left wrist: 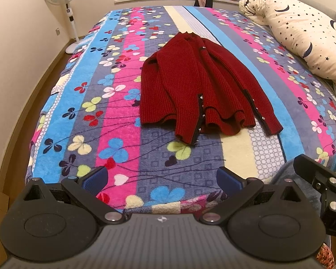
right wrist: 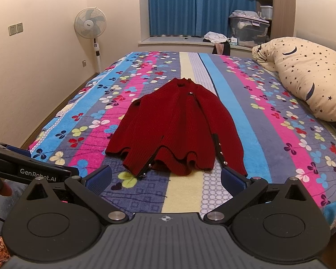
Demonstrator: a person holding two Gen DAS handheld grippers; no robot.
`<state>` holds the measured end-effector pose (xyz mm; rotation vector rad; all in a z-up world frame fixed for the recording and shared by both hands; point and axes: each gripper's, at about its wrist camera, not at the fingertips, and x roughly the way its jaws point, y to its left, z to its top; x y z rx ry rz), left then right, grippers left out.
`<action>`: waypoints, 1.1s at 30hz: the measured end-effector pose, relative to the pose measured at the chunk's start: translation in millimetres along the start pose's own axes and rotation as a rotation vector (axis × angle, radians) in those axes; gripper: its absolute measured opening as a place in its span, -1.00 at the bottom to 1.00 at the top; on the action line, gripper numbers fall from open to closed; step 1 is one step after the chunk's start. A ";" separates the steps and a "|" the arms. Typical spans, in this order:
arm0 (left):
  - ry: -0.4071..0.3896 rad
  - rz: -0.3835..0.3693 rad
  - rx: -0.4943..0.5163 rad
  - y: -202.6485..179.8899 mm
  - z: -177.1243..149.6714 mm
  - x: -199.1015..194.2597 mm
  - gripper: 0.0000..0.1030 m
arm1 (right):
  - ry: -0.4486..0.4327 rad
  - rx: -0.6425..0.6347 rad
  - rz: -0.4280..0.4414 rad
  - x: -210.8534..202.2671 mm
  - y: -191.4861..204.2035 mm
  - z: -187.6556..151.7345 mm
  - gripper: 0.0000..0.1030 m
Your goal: Fold small clothes
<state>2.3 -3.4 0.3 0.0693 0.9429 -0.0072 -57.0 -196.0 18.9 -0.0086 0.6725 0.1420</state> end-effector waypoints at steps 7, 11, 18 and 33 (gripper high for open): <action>0.000 0.000 0.000 0.4 -0.6 0.4 0.99 | 0.006 0.002 0.002 0.9 0.3 -2.2 0.99; 0.000 0.000 0.000 0.2 -0.9 0.5 0.99 | 0.011 0.005 0.003 1.9 -0.2 -3.5 0.99; 0.000 0.000 0.000 1.1 -1.4 0.4 0.99 | 0.015 0.007 0.004 2.3 -1.1 -4.2 0.99; -0.001 0.003 -0.001 3.5 -3.7 1.2 0.99 | 0.018 0.008 0.004 2.3 -0.9 -3.8 0.99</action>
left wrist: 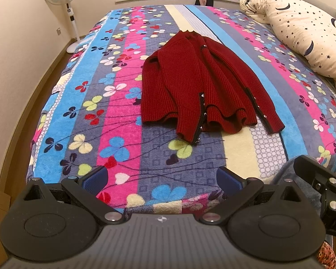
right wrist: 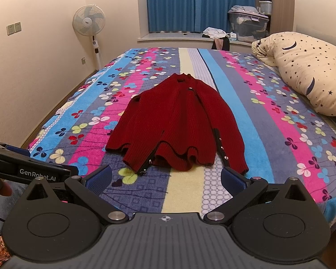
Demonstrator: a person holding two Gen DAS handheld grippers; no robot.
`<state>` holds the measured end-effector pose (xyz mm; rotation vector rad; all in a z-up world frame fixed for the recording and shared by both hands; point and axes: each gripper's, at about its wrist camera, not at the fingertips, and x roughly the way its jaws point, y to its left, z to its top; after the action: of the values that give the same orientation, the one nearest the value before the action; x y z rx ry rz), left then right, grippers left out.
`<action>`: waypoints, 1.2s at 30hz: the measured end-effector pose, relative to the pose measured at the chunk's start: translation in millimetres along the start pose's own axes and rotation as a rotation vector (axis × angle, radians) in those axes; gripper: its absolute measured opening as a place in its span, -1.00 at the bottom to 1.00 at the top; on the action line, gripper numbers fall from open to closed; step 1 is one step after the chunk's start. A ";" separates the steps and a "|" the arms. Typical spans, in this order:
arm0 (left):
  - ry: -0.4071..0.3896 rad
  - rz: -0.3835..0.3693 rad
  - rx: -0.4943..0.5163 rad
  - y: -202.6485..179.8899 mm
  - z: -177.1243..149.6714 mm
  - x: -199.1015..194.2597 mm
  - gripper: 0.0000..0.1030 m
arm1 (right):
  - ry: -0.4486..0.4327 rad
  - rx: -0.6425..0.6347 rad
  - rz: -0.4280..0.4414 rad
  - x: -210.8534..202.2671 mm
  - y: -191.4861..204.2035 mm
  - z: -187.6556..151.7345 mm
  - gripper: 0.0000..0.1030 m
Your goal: Fold small clothes
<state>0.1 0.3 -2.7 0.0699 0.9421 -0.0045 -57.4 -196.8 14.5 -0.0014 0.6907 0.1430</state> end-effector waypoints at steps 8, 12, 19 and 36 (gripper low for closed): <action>0.013 0.003 0.005 -0.1 -1.5 5.4 0.99 | 0.011 0.012 0.002 3.9 -2.7 -5.2 0.99; 0.034 0.009 0.011 -1.8 1.4 13.3 0.99 | 0.028 0.027 0.004 10.3 -5.3 -4.4 0.99; 0.059 0.016 0.023 -7.3 12.2 27.7 0.99 | 0.046 0.046 0.010 24.9 -10.2 1.5 0.99; 0.176 -0.139 0.313 -64.4 69.1 232.8 0.98 | 0.219 0.297 -0.207 167.2 -117.2 0.9 0.99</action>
<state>190.7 -62.0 -154.2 0.2983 1.1144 -0.2785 85.9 -290.9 -96.4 0.1981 0.9203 -0.1623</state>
